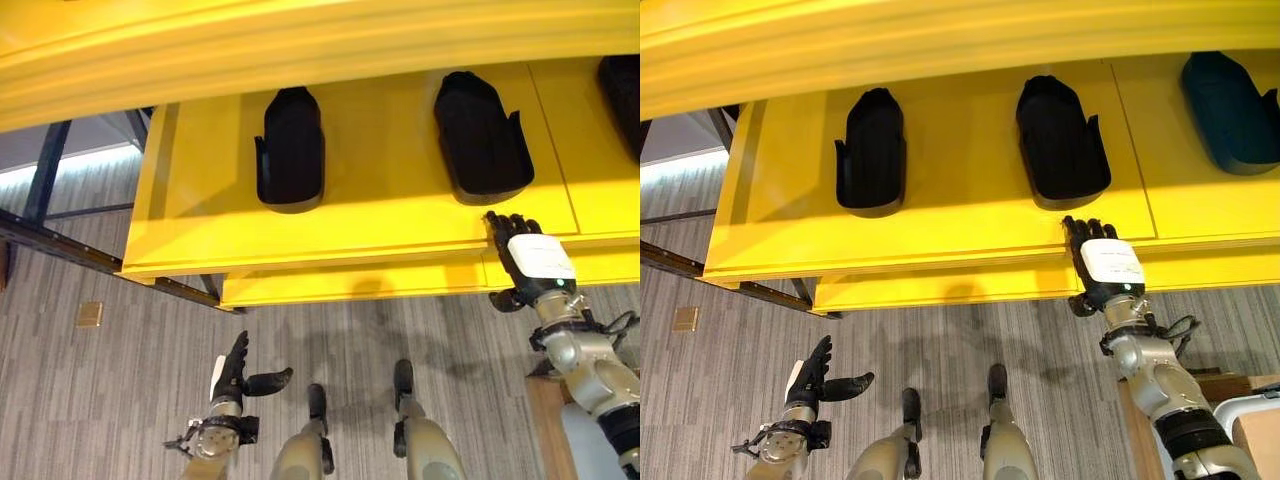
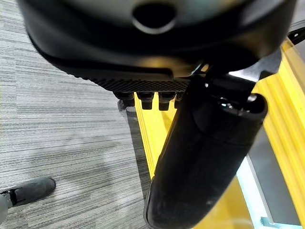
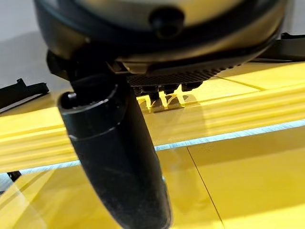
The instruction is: Move parts from the plastic box to the shelf.
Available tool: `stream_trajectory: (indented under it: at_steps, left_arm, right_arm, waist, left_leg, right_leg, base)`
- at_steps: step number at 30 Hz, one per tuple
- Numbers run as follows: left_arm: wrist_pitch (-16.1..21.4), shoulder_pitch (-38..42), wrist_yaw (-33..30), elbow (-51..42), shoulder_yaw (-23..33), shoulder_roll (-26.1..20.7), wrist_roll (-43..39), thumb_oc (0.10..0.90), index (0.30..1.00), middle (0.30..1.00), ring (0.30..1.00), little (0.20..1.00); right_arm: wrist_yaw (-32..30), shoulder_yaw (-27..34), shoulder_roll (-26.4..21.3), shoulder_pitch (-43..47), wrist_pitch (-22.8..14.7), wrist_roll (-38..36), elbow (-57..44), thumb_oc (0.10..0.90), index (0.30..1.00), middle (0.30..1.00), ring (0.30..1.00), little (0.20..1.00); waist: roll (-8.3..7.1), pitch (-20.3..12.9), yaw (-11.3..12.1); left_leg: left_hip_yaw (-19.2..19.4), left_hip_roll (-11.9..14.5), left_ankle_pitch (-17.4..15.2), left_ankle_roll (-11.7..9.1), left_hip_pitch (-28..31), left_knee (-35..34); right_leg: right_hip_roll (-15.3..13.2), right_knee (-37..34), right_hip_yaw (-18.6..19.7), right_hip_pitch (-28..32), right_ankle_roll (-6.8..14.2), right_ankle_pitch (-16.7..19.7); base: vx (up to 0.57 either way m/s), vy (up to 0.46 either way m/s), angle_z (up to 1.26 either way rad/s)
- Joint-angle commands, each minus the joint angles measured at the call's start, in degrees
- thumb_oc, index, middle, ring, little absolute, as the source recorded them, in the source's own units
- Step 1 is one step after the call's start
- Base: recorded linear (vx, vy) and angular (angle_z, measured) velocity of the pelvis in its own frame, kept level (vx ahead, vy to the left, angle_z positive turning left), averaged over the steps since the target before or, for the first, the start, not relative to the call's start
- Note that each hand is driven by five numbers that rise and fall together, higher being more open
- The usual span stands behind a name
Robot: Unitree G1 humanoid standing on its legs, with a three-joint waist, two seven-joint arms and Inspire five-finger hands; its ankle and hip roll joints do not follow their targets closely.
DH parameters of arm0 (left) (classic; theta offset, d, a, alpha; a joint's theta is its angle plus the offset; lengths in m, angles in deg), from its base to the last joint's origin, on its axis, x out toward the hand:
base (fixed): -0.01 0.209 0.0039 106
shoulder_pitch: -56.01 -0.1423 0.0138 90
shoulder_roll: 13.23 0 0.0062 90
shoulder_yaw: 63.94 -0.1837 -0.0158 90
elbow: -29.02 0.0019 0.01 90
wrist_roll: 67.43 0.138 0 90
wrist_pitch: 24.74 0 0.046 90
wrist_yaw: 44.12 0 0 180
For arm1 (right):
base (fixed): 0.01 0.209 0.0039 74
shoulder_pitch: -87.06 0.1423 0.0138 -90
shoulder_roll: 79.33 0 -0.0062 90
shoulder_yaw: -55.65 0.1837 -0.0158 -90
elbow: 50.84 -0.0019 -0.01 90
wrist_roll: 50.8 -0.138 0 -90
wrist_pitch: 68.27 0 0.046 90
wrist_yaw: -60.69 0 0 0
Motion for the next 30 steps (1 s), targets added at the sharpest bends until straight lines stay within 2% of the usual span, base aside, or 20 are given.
stream_trajectory:
  at_steps: [1, 15, 27, 30]
  left_arm:
    - [4.7, 0.8, -0.5, -1.8, 0.1, -4.0, -0.2, 0.9, 1.0, 1.0, 1.0, 1.0]
    - [4.9, 1.0, -0.4, -2.1, -0.4, -4.6, -0.9, 0.9, 1.0, 1.0, 1.0, 1.0]
    - [4.8, 1.2, -0.4, -2.1, -0.4, -4.4, -1.3, 0.9, 1.0, 1.0, 1.0, 1.0]
    - [4.5, 1.8, -0.8, -2.3, -0.1, -4.3, -0.8, 0.9, 1.0, 1.0, 1.0, 1.0]
  right_arm:
    - [-1.0, -2.9, -4.9, 7.6, -0.5, 2.1, -0.5, 0.9, 1.0, 1.0, 1.0, 1.0]
    - [0.6, -8.7, -6.2, 14.4, 0.0, 2.7, 3.1, 0.9, 1.0, 1.0, 1.0, 1.0]
    - [0.7, -8.9, -5.2, 14.7, 0.4, 2.6, 3.5, 0.9, 1.0, 1.0, 1.0, 1.0]
    - [0.1, -6.6, -4.4, 12.4, 0.5, 2.4, 1.1, 0.9, 1.0, 1.0, 1.0, 1.0]
  waist:
    - [-2.01, -1.5, 1.5]
    - [-1.87, -0.7, 2.1]
    - [-2.01, -0.5, 2.3]
    - [-2.17, -0.5, 2.0]
  left_leg:
    - [-0.9, 2.6, 4.6, -1.2, -3.7, -0.1]
    - [-1.3, 2.3, 5.0, -1.2, -4.8, -0.2]
    - [-1.3, 2.2, 4.8, -1.2, -5.0, -0.2]
    - [-1.3, 2.2, 4.6, -1.1, -4.9, -0.2]
  right_leg:
    - [-3.4, 9.8, -2.2, 1.8, 2.9, -10.2]
    - [-3.6, 10.0, -2.5, 0.8, 2.9, -10.0]
    - [-3.7, 10.2, -2.6, 0.6, 2.8, -10.1]
    - [-3.8, 10.2, -2.6, 0.7, 2.8, -10.2]
  base:
    - [0.0, 0.0, 0.0]
    - [0.0, 0.0, 0.0]
    - [0.0, 0.0, 0.0]
    - [0.0, 0.0, 0.0]
